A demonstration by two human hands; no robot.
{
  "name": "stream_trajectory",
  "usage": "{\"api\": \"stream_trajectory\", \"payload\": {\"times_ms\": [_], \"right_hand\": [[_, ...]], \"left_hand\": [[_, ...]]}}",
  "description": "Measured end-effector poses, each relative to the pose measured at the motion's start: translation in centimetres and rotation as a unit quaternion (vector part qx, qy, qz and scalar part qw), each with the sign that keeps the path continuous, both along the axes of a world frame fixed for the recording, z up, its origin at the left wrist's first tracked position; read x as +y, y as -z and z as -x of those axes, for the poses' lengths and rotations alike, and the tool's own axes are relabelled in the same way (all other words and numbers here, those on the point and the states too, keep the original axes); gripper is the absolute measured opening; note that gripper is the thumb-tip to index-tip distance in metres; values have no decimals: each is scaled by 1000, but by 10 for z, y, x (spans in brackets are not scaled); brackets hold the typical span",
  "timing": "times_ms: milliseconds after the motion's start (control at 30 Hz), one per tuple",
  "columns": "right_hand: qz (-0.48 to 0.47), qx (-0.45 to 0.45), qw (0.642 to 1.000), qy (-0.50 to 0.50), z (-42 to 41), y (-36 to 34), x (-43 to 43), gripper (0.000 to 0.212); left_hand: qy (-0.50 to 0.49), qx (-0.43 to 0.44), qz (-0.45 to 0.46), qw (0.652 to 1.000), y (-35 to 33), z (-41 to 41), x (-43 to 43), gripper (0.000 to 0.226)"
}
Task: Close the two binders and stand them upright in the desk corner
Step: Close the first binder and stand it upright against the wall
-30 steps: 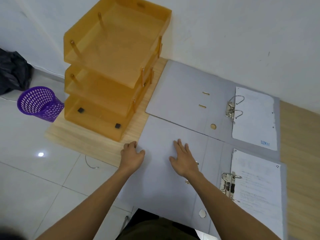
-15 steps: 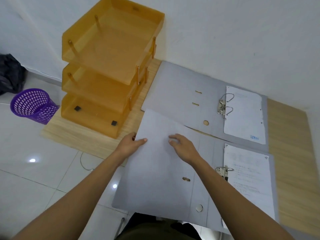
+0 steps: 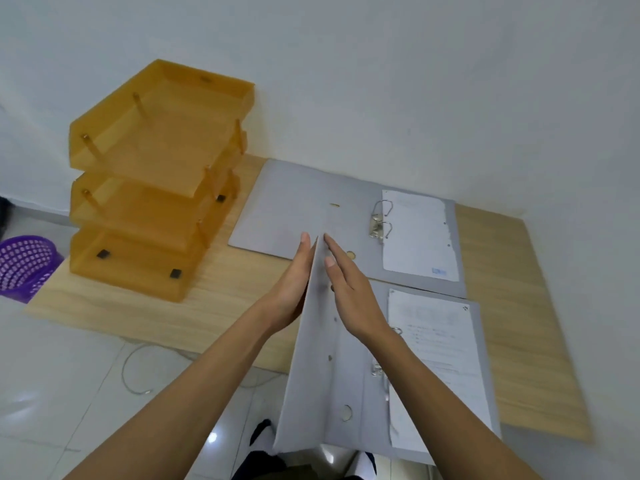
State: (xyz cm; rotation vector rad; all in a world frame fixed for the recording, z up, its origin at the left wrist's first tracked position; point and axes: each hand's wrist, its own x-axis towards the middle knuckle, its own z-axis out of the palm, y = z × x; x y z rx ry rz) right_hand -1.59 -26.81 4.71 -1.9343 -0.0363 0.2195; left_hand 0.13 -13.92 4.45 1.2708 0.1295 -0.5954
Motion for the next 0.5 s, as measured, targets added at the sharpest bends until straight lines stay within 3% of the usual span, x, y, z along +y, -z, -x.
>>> {"api": "stream_trajectory", "payload": {"times_ms": [200, 267, 367, 500], "right_hand": [[-37, 9, 997, 73, 1, -37, -72, 57], [6, 3, 994, 105, 2, -44, -105, 63], [81, 39, 992, 93, 7, -41, -152, 84], [124, 52, 985, 109, 23, -19, -198, 99]], "left_hand": [[54, -72, -75, 993, 7, 19, -95, 58], [65, -65, -138, 986, 23, 25, -121, 61], [152, -80, -269, 948, 55, 41, -130, 73], [85, -44, -307, 947, 85, 51, -136, 82]]}}
